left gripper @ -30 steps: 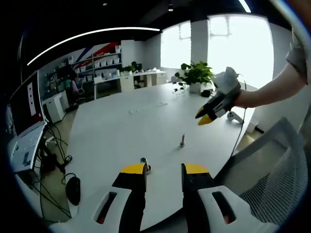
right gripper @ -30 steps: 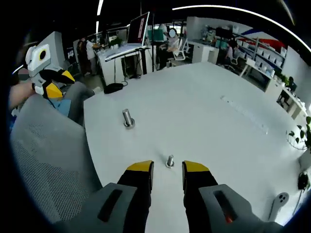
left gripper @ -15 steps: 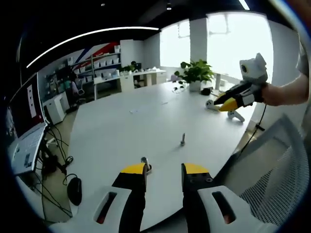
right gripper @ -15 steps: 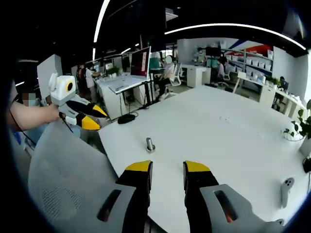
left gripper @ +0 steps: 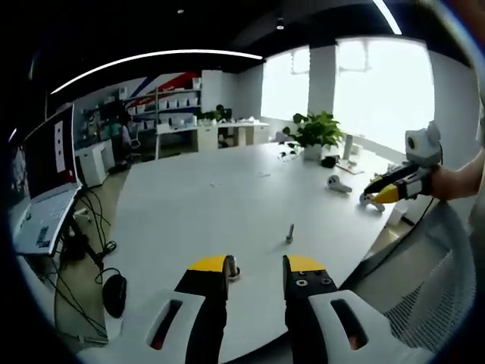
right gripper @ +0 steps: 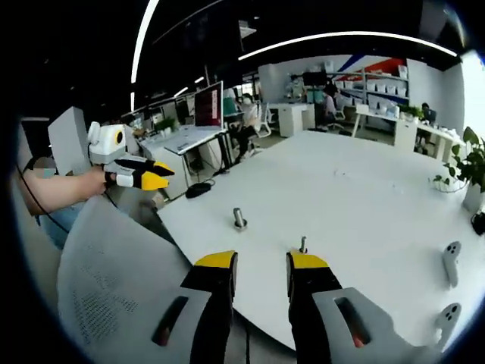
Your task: Place the washer onto the threaded stud by aligning its center hole with the stud, sliding it down to the base, and recovering from edge contact or off-axis alignment until the washer reaches the visible bottom stop.
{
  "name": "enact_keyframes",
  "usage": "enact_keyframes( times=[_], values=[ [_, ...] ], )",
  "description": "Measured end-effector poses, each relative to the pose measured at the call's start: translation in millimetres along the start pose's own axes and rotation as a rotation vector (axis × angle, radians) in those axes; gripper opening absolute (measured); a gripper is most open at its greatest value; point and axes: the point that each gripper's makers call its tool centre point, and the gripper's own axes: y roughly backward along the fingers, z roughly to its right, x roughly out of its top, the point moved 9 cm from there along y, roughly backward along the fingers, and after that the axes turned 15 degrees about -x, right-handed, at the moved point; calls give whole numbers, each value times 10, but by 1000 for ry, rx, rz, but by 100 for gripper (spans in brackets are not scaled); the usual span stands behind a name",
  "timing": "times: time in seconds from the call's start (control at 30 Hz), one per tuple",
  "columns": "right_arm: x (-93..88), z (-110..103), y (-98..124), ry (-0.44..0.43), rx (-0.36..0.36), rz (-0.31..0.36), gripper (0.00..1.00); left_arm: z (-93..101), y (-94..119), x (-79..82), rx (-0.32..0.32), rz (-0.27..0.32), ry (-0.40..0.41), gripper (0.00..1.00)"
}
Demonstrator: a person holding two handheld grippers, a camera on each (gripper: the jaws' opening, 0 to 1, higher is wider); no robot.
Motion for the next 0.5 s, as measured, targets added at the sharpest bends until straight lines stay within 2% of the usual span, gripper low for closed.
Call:
enact_keyframes(
  times=[0.13, 0.4, 0.5],
  values=[
    [-82, -32, 36, -30, 11, -6, 28, 4, -2, 3, 0, -2, 0, 26],
    [-124, -45, -7, -12, -13, 10, 28, 11, -16, -7, -16, -11, 2, 26],
    [-152, -3, -11, -24, -42, 8, 34, 19, -29, -13, -20, -17, -7, 26]
  ],
)
